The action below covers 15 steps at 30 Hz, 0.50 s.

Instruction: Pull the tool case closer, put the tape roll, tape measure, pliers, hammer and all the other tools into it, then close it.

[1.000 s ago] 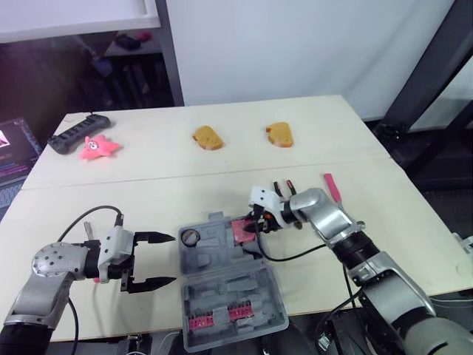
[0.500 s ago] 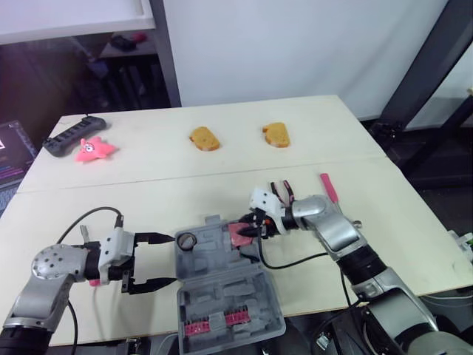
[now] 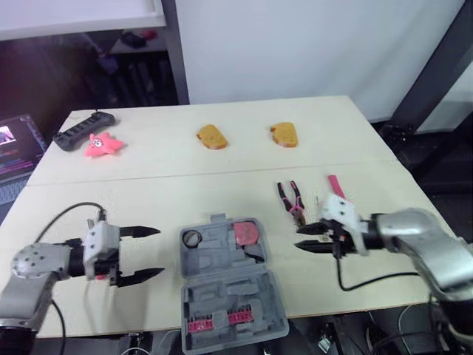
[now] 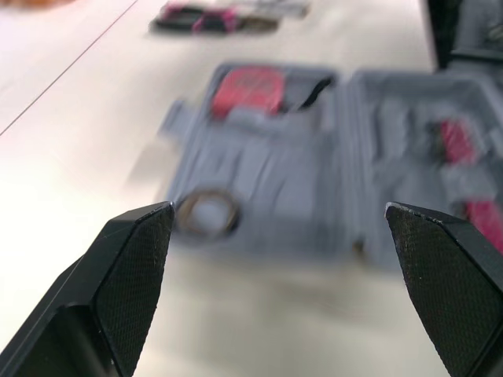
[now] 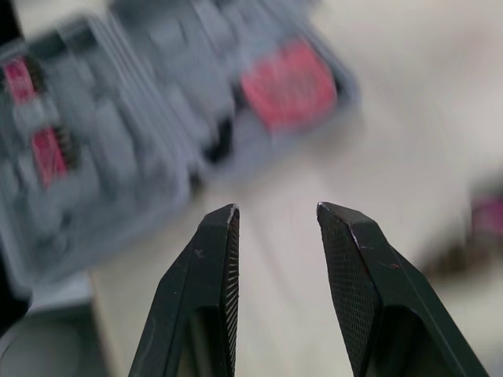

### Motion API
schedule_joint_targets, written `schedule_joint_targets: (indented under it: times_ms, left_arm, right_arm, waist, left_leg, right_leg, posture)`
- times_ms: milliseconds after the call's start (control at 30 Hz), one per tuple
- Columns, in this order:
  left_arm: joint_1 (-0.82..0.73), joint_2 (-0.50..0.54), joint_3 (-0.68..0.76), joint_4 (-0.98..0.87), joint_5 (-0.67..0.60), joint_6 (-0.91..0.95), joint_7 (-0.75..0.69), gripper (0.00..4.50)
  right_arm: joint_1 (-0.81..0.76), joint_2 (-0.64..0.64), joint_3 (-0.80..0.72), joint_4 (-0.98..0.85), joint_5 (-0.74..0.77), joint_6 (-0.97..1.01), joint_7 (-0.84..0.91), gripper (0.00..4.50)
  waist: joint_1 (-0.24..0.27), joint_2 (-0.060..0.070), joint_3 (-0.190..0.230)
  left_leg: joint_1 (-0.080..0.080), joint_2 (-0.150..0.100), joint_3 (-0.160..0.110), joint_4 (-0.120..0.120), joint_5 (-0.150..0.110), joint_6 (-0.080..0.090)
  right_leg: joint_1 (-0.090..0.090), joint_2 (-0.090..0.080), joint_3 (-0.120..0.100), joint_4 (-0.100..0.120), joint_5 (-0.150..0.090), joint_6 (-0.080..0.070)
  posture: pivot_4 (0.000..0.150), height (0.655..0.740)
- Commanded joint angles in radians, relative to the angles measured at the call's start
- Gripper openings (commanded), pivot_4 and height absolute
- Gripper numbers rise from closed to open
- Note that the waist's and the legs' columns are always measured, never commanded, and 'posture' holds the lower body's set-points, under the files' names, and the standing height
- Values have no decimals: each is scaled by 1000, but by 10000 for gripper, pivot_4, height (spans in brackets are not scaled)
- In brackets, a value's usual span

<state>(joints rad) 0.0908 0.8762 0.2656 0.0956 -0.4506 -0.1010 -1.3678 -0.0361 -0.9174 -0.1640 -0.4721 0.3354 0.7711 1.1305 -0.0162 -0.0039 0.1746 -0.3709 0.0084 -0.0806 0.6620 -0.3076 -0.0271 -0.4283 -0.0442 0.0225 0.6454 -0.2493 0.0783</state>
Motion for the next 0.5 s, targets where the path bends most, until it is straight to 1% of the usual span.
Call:
schedule_joint_targets:
  times_ms: [33,67,100,167,200,267,333,400,500]
  left_arm:
    - [50,73,156,182,3,-64,-15,45000]
    - [69,92,188,253,18,-95,-16,45000]
    - [81,106,208,310,29,-125,-17,45000]
    - [86,137,243,445,49,-169,-4,45000]
    - [83,155,259,519,60,-193,10,45000]
    - [74,196,275,669,87,-244,38,45000]
    - [60,229,273,794,111,-296,49,45000]
    - [39,257,262,897,128,-336,45,45000]
    - [-5,276,244,980,144,-373,36,45000]
  right_arm:
    - [186,15,-287,-86,32,15,-19,21860]
    - [265,24,-363,-99,28,14,-18,25163]
    - [323,35,-417,-113,35,11,-14,29430]
    - [412,73,-524,-128,54,-11,-14,39894]
    - [451,98,-577,-122,59,-33,-15,44203]
    - [525,134,-651,-87,46,-99,-9,44711]
    - [572,153,-690,-43,35,-167,-3,44711]
    - [591,157,-700,8,20,-232,-10,44711]
    - [583,151,-679,8,43,-249,-23,44711]
  waist:
    - [3,0,0]
    - [3,0,0]
    - [2,-1,1]
    - [1,-1,1]
    - [2,-2,1]
    - [2,-4,1]
    - [1,-7,1]
    - [1,-8,0]
    - [0,-7,1]
  left_leg:
    - [0,0,0,0,0,0]
    - [0,0,0,0,0,0]
    - [0,0,0,0,0,0]
    - [1,0,2,0,0,0]
    - [1,0,3,0,0,0]
    - [2,0,3,0,0,0]
    - [2,1,4,0,0,0]
    - [2,1,4,0,0,0]
    - [2,1,5,0,0,0]
  right_leg:
    - [0,0,0,0,0,0]
    - [0,0,0,0,-1,-1]
    - [0,0,0,0,-2,-2]
    - [0,-1,0,0,-4,-3]
    - [0,-1,1,-1,-4,-3]
    - [1,-1,1,-1,-6,1]
    - [1,-1,1,-1,-7,1]
    - [1,-1,1,-1,-7,0]
    - [1,-2,2,-1,-6,-1]
  posture:
    - [1500,7400]
    - [1500,7400]
    - [1500,7400]
    - [1500,7400]
    - [1500,7400]
    - [1500,7400]
    - [1500,7400]
    - [1500,7400]
    - [1500,7400]
